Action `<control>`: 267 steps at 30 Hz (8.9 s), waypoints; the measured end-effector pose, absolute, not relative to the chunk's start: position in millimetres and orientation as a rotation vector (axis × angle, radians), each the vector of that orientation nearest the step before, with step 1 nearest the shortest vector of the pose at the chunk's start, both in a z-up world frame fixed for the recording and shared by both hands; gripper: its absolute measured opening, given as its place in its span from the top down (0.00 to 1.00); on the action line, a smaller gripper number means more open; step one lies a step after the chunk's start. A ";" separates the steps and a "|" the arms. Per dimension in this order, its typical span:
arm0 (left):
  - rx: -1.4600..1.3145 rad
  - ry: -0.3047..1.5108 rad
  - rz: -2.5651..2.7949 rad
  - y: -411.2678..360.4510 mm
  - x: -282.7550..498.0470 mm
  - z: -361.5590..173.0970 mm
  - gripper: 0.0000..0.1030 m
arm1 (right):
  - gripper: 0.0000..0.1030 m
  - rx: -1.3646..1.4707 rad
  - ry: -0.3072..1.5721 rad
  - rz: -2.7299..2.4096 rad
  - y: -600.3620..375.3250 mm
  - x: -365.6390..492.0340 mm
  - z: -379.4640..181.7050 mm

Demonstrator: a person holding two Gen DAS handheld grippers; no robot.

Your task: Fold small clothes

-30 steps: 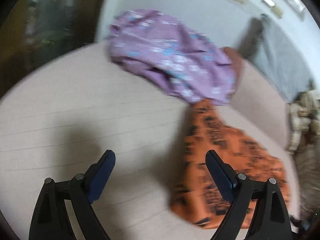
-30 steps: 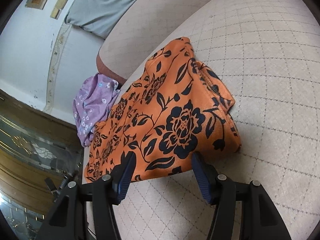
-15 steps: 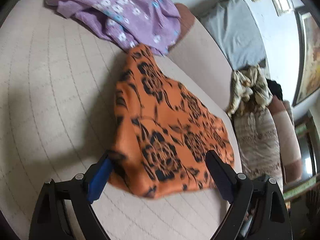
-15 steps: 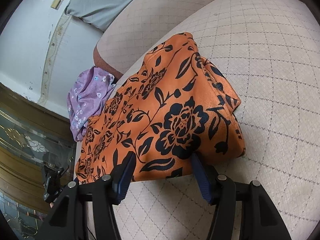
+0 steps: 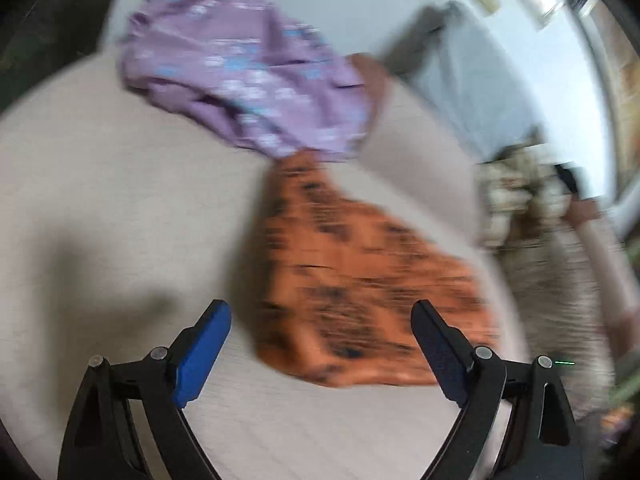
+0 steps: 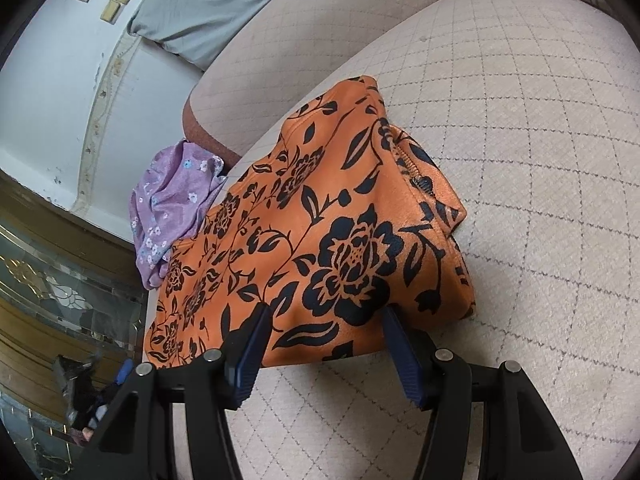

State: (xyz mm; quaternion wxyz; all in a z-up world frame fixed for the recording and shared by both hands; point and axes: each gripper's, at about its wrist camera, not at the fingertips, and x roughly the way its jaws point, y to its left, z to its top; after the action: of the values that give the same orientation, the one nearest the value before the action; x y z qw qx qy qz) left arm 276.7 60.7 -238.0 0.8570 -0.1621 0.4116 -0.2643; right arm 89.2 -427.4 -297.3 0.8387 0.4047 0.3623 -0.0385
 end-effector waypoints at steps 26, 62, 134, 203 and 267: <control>-0.171 0.933 -0.285 17.7 205.7 -260.9 0.14 | 0.40 0.994 0.694 -0.089 -448.2 81.5 -302.6; 0.202 0.727 -0.156 -40.7 198.3 -250.9 0.14 | 0.39 0.997 0.739 -0.147 -449.8 85.1 -311.8; -0.395 1.112 -0.493 -24.3 229.6 -288.5 0.14 | 0.34 1.019 0.780 0.006 -419.6 85.2 -308.8; -0.122 0.803 -0.264 62.2 66.2 -216.4 0.55 | 0.68 0.829 0.552 -0.434 -456.1 -77.8 -241.2; -0.455 1.076 -0.166 65.9 93.0 -272.7 0.29 | 0.64 0.399 0.865 0.342 -252.2 35.8 -266.8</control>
State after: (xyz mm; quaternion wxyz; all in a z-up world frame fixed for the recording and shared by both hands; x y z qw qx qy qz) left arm 93.0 65.9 -272.7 0.8311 -0.2144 0.5071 -0.0783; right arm 35.8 -252.2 -266.8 0.8746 0.1912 0.4144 0.1637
